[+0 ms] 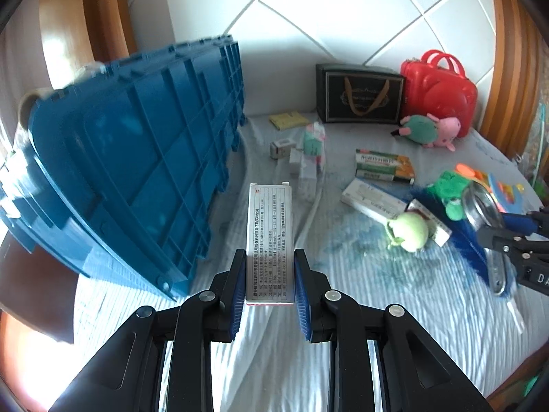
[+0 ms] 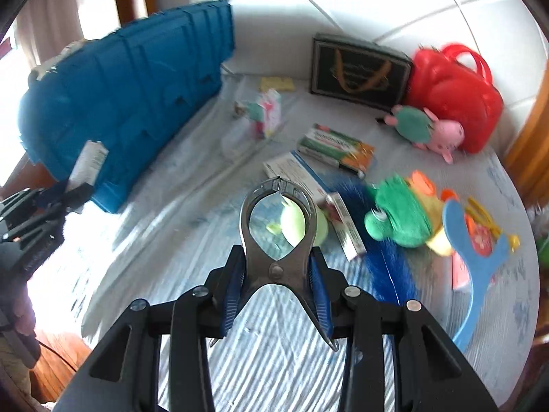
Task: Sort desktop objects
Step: 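Lift and carry the medicine box and metal clip with both tools over the blue crate, then open both tools to drop the medicine box and clip into the crate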
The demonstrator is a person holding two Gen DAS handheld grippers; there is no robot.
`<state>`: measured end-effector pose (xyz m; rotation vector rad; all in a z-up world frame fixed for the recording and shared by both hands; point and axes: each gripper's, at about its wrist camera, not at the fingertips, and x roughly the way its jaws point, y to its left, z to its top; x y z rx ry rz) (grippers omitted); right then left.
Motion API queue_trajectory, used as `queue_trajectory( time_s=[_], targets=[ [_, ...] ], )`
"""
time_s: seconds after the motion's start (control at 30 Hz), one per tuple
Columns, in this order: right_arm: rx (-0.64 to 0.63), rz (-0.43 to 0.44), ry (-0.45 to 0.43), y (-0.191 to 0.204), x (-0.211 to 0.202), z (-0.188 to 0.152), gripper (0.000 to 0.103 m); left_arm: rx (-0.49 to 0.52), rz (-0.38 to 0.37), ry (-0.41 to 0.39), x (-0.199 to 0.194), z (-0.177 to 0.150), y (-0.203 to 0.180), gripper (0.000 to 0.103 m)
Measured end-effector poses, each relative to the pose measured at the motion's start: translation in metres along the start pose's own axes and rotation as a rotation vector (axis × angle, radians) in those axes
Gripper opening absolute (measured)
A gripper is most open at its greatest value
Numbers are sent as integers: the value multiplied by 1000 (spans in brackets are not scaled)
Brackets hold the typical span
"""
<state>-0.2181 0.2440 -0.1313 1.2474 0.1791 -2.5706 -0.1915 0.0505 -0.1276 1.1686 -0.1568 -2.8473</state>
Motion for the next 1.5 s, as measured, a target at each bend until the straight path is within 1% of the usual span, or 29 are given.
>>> queue_trajectory(
  time_s=[0.17,0.27,0.37,0.47,0.53,0.73,0.87,0.97,1.07,1.13,1.23,1.3,1.43,1.5],
  targets=[
    [-52,29,-66,20,-16,25,37,-21,12,-63,-20,25,4,26],
    [-84,41,-109,33,-27,42,37,-31,8,-114,-34,43,17,26],
    [-110,51,-170,59,-40,65,37,-29,20,-177,-50,61,33,26],
    [-125,73,-219,90,-47,90,37,-35,49,-229,-62,80,63,26],
    [-136,91,-242,112,-49,105,37,-53,77,-257,-67,93,92,26],
    [-189,155,-308,193,-51,162,37,-114,181,-298,-73,124,193,26],
    [-225,189,-330,245,-47,193,37,-126,242,-291,-71,127,249,26],
    [-244,208,-312,276,-37,209,37,-151,262,-268,-61,125,286,26],
    [-242,192,-275,290,-19,216,37,-176,271,-231,-44,122,322,26],
    [-239,180,-249,299,-7,220,37,-183,269,-202,-29,122,338,26],
    [-235,161,-211,311,12,226,37,-197,265,-156,-3,123,353,26],
    [-230,153,-187,318,23,229,37,-206,249,-123,13,122,359,26],
    [-230,127,-168,320,30,229,37,-216,222,-73,34,114,361,26],
    [-227,122,-165,320,31,229,37,-232,209,-65,38,111,365,27]
  ],
)
